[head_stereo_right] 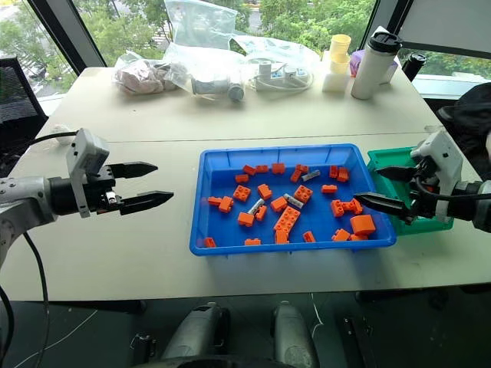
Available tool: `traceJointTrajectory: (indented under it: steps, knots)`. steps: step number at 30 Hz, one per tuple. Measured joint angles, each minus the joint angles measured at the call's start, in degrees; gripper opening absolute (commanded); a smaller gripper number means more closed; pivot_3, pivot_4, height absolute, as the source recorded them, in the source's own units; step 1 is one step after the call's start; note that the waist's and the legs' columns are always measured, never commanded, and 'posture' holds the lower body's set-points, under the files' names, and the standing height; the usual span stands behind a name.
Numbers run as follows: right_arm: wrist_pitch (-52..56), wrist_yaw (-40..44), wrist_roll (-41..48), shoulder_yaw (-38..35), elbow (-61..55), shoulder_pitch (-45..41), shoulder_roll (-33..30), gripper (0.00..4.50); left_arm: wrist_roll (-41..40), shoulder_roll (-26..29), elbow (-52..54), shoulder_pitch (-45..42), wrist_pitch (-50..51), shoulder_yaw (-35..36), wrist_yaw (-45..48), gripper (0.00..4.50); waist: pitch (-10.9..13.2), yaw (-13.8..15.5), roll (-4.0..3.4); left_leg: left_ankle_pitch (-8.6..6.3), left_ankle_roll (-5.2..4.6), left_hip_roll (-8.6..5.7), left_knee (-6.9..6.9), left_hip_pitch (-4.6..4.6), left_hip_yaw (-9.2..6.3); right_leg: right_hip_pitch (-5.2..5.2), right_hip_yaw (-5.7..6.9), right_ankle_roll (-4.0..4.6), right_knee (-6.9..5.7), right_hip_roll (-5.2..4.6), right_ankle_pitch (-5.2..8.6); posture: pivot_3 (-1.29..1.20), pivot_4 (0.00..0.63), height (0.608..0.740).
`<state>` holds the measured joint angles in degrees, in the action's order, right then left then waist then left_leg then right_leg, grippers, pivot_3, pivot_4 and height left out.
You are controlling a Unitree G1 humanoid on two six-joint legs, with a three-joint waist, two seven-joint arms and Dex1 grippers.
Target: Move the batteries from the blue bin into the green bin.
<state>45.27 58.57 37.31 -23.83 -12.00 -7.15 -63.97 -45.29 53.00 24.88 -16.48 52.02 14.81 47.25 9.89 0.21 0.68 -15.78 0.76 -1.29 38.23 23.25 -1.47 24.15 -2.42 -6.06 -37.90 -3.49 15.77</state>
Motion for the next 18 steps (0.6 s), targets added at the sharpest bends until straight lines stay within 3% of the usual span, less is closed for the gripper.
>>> traceJointTrajectory:
  steps: [18]
  knots:
    - [0.06, -1.65, -0.05, 0.54, -0.14, -0.24, 2.1, 4.48, 2.44, -0.59, -1.44, -1.79, -2.63, -1.04, 0.17, 4.5, 0.0, 0.03, 0.0, 0.0, 0.0, -0.01, 0.0, 0.01, 0.0, 0.0, 0.0, 0.0, 0.0, 0.01, 0.0, 0.0, 0.15, 0.74]
